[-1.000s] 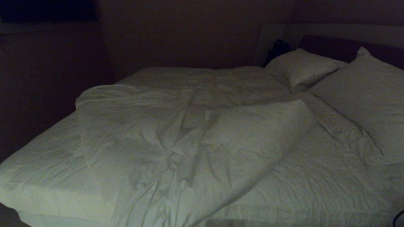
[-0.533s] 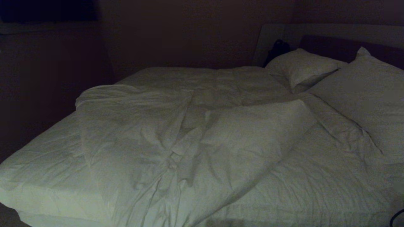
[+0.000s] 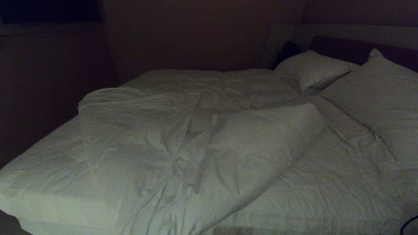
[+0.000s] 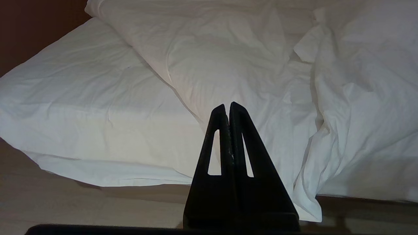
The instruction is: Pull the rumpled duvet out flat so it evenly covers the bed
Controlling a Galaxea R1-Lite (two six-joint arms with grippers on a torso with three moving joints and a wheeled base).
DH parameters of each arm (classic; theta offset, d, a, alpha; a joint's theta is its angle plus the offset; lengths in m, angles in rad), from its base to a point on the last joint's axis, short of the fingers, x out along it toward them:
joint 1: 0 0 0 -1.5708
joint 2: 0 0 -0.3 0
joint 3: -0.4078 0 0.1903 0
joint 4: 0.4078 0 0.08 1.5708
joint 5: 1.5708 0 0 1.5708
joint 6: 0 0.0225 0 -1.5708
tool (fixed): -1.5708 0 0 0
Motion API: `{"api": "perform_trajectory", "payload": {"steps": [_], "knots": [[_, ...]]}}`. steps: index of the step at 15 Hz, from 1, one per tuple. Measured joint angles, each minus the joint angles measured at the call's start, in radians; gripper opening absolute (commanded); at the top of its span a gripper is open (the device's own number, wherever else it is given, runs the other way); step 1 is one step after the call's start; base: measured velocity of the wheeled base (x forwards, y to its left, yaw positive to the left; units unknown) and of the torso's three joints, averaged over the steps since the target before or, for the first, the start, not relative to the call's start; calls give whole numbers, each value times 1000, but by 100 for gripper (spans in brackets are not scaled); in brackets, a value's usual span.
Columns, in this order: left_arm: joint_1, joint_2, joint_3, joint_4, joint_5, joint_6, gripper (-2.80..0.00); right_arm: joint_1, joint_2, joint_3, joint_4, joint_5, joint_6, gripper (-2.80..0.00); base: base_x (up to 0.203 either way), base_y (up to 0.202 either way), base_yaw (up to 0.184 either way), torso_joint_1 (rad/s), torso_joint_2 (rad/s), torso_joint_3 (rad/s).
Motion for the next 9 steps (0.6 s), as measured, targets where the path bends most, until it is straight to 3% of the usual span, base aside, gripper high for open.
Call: {"api": "perform_trajectory", "payload": {"steps": [9], "knots": [[0, 0, 0, 0, 0, 0, -280, 1, -31, 53, -36, 83, -30, -280, 0, 0, 0, 0, 0, 0]]}}
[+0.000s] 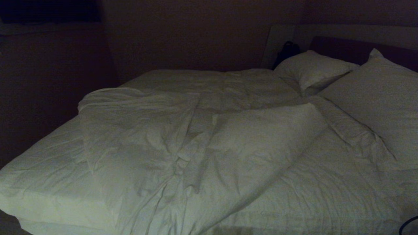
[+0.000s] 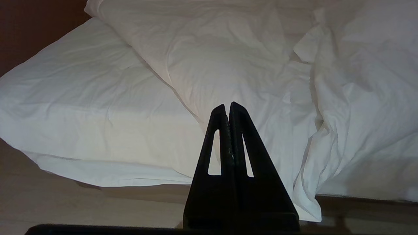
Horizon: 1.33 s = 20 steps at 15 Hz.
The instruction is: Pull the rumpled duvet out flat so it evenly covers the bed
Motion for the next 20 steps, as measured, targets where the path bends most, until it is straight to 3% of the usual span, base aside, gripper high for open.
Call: {"api": "perform_trajectory", "payload": {"steps": [7, 20], "knots": [[0, 0, -1, 0, -1, 0, -280, 0, 20, 41, -109, 3, -41, -280, 0, 0, 0, 0, 0, 0], [0, 0, 0, 0, 0, 0, -280, 3, 33, 46, -116, -5, -53, -280, 0, 0, 0, 0, 0, 0]]}}
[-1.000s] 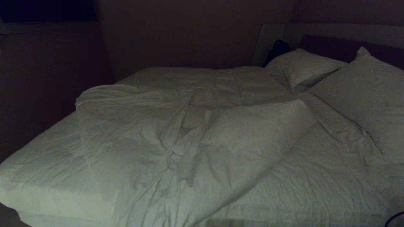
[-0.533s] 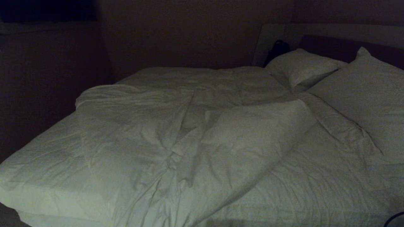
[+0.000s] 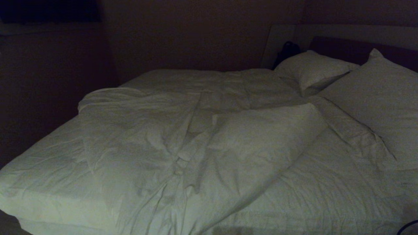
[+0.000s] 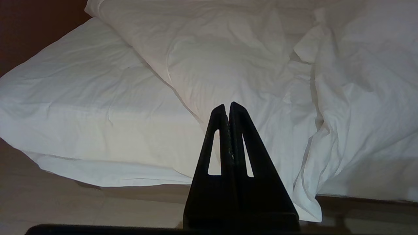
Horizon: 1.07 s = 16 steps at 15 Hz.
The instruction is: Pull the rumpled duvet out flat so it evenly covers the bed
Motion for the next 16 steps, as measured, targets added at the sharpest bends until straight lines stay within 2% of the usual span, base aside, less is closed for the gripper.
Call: {"api": "perform_trajectory", "payload": {"steps": [7, 8, 16], "knots": [[0, 0, 0, 0, -1, 0, -280, 0, 1, 1, 0, -3, 2, -280, 0, 0, 0, 0, 0, 0], [0, 0, 0, 0, -1, 0, -280, 0, 1, 1, 0, -5, 2, 0, 0, 0, 0, 0, 0, 0], [0, 0, 0, 0, -1, 0, -280, 0, 2, -1, 0, -7, 4, 0, 0, 0, 0, 0, 0, 0]]}}
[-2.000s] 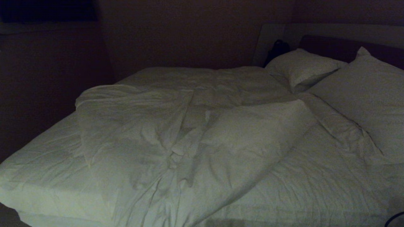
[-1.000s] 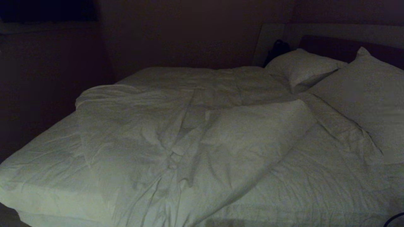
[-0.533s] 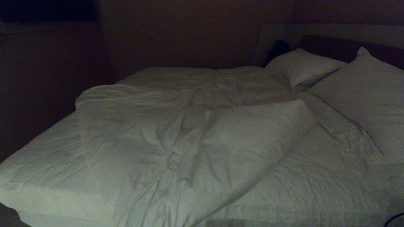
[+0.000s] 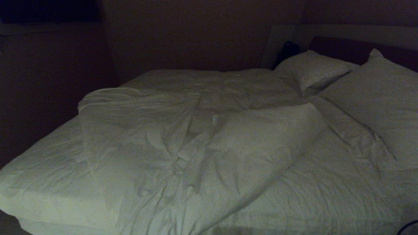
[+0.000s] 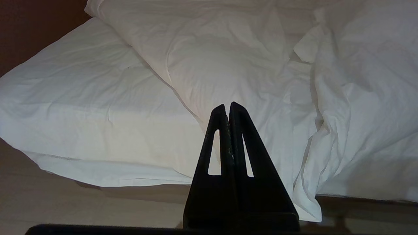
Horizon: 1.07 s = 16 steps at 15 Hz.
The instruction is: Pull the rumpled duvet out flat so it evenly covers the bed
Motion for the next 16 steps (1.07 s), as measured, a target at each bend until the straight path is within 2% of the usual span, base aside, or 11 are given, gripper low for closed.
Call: {"api": "perform_trajectory", "payload": {"steps": [9, 16], "knots": [[0, 0, 0, 0, 1, 1, -280, -1, -23, 9, -2, 14, 6, 0, 0, 0, 0, 0, 0, 0], [0, 0, 0, 0, 0, 0, -280, -1, -87, 119, -101, 132, 2, 0, 0, 0, 0, 0, 0, 0]]}}
